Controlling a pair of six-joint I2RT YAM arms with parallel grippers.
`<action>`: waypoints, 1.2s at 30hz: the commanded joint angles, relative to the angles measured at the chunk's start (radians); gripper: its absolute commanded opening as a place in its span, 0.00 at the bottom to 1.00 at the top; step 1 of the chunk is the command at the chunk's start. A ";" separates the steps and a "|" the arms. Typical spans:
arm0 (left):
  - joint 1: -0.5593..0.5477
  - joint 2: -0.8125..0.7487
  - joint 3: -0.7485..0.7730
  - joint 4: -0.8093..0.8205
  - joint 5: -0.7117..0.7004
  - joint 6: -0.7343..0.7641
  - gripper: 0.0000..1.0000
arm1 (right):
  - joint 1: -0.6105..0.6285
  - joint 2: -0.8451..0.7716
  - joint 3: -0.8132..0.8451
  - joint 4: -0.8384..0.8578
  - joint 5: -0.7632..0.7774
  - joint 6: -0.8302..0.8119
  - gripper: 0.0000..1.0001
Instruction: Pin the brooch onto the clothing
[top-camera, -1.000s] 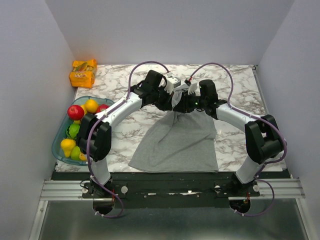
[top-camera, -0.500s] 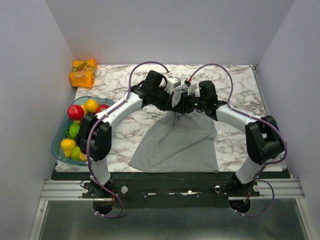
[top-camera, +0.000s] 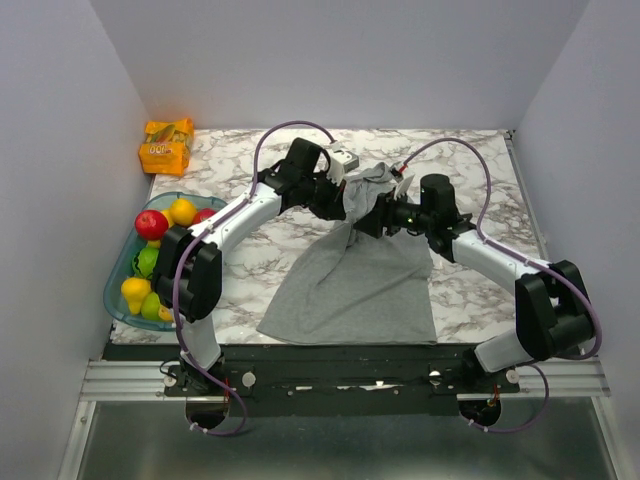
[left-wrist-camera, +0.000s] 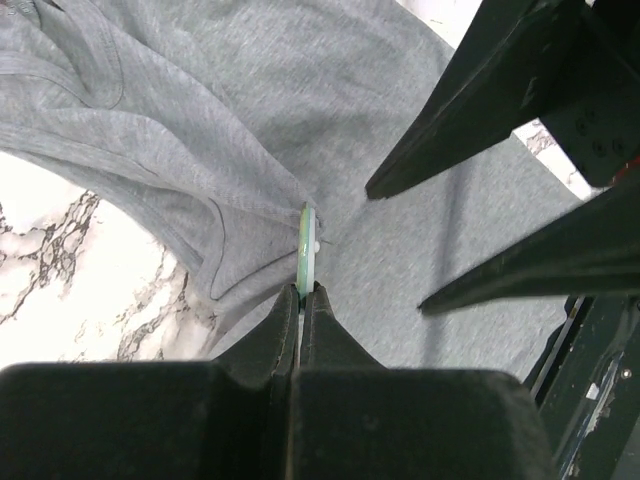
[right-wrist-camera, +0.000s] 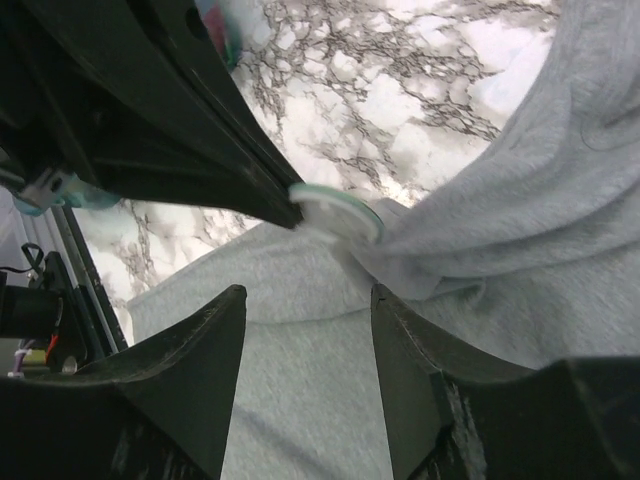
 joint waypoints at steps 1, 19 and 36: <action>0.016 -0.020 0.027 0.018 0.062 0.019 0.00 | -0.052 -0.018 -0.039 0.067 -0.047 0.017 0.61; 0.020 -0.017 0.025 0.015 0.124 0.037 0.00 | -0.061 0.117 0.091 0.075 -0.165 -0.037 0.52; 0.021 -0.020 0.027 0.015 0.137 0.034 0.00 | -0.058 0.176 0.103 0.096 -0.181 -0.035 0.43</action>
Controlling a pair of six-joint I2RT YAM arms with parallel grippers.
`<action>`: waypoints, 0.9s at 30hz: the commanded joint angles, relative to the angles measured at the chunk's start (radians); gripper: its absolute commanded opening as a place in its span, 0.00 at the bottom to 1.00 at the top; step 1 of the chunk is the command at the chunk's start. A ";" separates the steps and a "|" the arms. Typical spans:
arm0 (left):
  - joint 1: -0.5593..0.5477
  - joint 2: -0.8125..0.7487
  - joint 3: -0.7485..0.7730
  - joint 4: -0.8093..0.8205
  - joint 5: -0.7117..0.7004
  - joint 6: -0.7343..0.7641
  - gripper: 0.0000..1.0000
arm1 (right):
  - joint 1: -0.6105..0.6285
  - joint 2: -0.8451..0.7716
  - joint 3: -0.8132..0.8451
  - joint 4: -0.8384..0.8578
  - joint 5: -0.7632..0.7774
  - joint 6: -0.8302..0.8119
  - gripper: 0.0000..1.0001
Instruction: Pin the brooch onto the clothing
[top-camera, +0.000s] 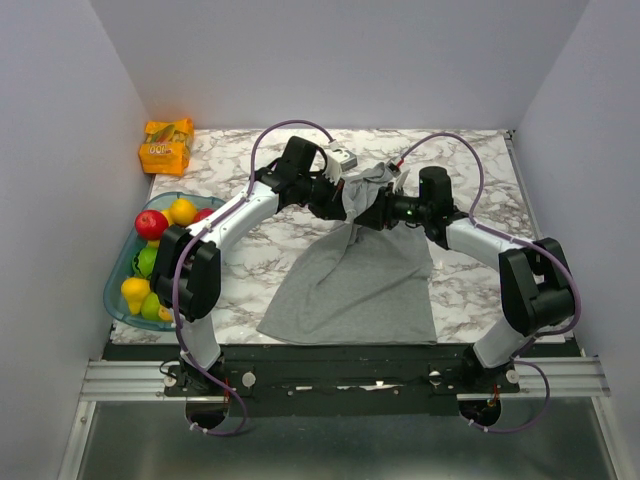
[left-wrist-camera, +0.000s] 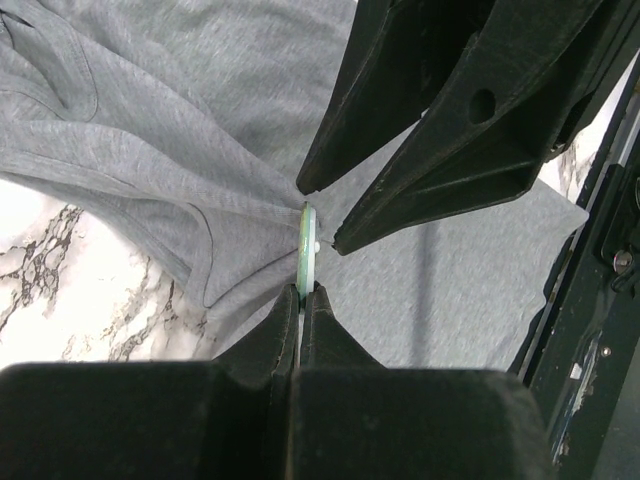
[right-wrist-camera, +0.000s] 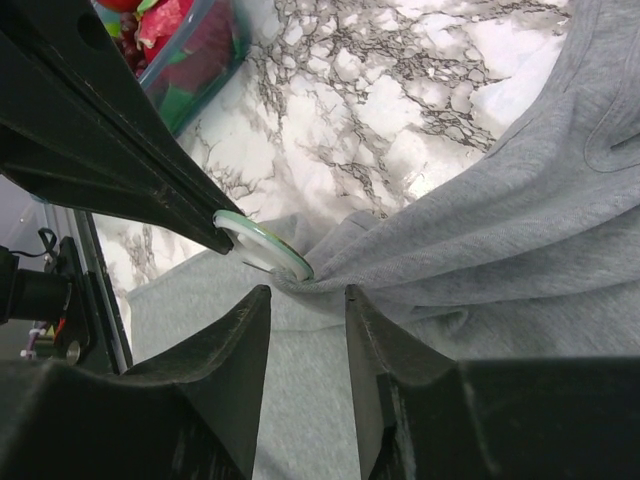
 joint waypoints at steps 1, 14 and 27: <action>0.000 -0.020 0.027 0.012 0.041 0.008 0.00 | 0.004 0.026 0.037 0.039 -0.029 -0.015 0.42; -0.001 -0.017 0.027 0.014 0.055 0.003 0.00 | 0.015 0.044 0.060 0.047 -0.040 -0.005 0.38; -0.003 -0.014 0.025 0.018 0.064 -0.003 0.00 | 0.036 0.064 0.085 0.038 -0.031 -0.005 0.33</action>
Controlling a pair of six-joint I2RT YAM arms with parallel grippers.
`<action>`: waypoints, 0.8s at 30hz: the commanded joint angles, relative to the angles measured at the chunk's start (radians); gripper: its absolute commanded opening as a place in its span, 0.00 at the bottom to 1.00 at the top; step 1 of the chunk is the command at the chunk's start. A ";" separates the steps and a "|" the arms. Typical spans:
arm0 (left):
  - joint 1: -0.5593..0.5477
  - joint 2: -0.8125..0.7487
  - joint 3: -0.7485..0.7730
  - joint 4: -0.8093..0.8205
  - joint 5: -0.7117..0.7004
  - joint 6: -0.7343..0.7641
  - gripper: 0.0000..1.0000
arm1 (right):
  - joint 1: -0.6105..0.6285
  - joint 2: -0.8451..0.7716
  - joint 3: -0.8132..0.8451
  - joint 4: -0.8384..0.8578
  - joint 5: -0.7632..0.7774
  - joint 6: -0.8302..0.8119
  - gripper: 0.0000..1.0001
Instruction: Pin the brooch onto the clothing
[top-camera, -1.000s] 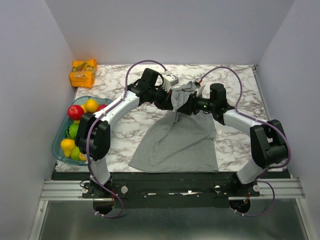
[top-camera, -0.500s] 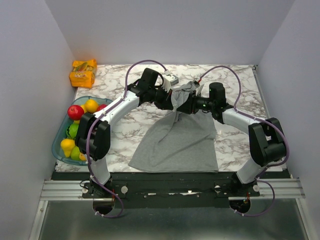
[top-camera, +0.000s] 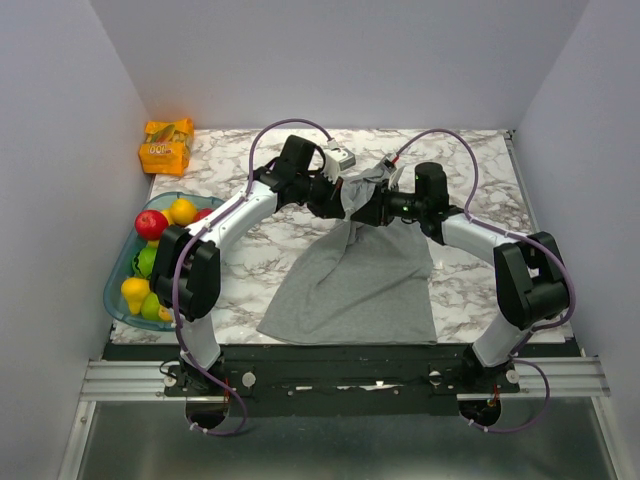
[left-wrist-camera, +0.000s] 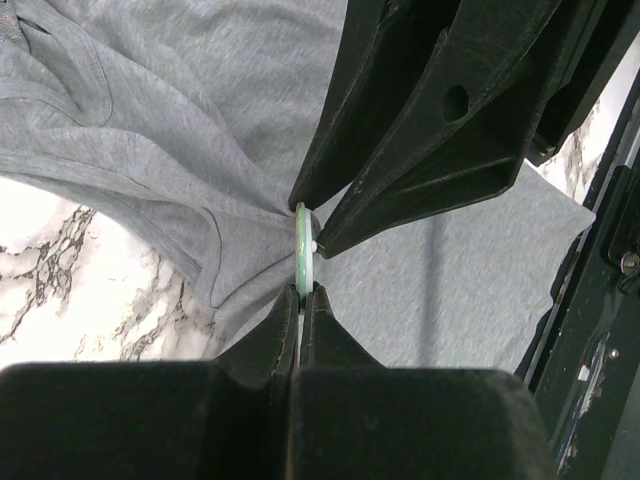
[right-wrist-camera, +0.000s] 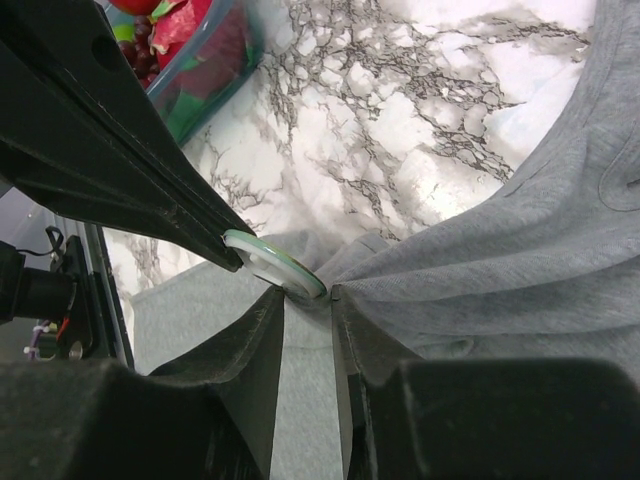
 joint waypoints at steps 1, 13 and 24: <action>-0.011 -0.014 0.025 0.013 0.059 -0.003 0.00 | 0.016 0.016 0.033 0.025 -0.004 -0.005 0.33; -0.025 -0.012 0.024 0.017 0.055 -0.009 0.00 | 0.031 0.039 0.044 0.031 0.033 0.023 0.30; -0.039 -0.008 0.024 0.017 0.055 -0.008 0.00 | 0.034 0.041 0.058 0.014 0.091 0.051 0.27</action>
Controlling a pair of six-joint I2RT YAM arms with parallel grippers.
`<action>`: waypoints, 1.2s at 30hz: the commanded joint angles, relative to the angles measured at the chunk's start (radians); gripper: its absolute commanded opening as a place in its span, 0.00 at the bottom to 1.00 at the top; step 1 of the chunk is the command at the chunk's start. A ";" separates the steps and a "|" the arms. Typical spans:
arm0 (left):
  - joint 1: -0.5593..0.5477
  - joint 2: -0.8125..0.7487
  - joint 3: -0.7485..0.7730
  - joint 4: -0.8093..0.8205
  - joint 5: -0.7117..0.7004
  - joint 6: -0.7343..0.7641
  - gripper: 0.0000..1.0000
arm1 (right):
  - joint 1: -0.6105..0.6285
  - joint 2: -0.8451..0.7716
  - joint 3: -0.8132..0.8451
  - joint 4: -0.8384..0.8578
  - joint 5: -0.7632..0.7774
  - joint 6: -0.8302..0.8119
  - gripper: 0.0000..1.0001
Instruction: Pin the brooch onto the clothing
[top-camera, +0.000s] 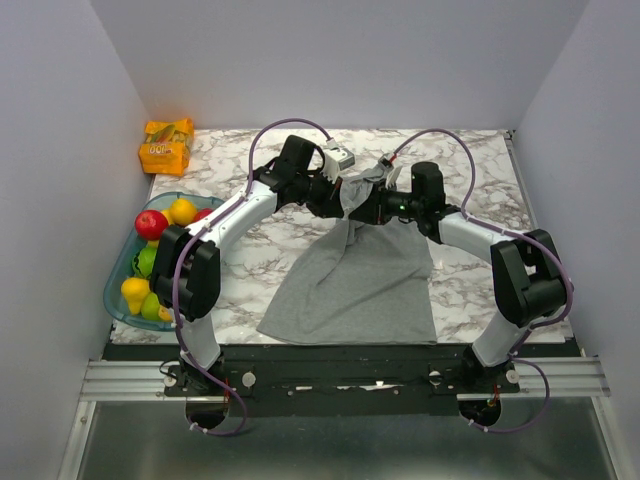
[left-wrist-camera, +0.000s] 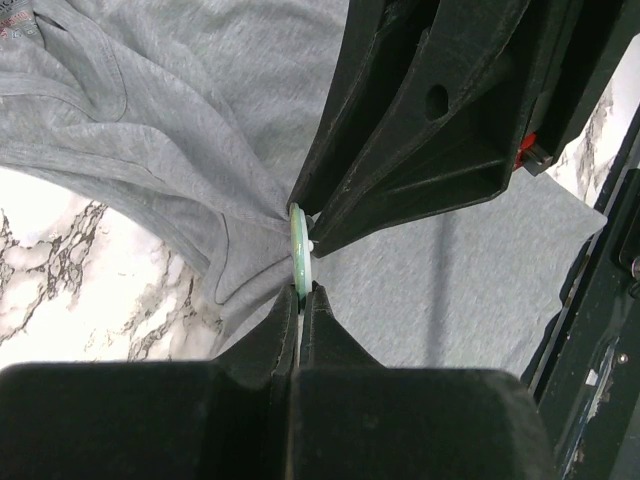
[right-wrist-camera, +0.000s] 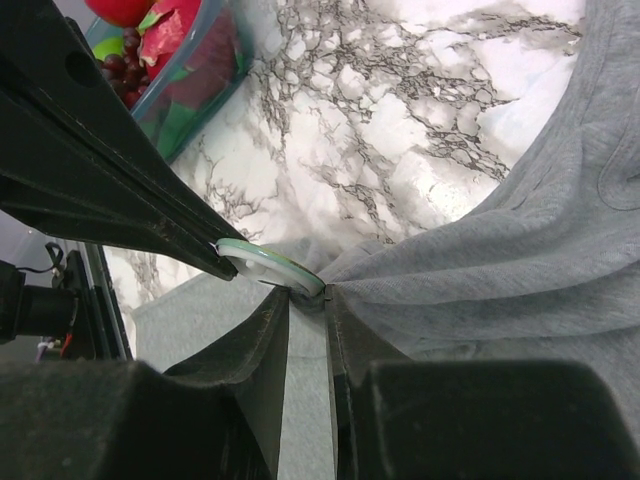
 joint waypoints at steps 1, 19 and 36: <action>-0.041 -0.006 0.024 0.018 0.074 -0.008 0.00 | 0.021 0.021 0.043 0.005 0.057 0.016 0.27; -0.058 0.001 0.022 0.026 0.060 -0.019 0.00 | 0.055 0.027 0.080 -0.022 0.074 0.009 0.27; -0.080 0.003 0.019 0.027 0.040 -0.017 0.00 | 0.060 0.026 0.092 -0.003 0.082 0.054 0.28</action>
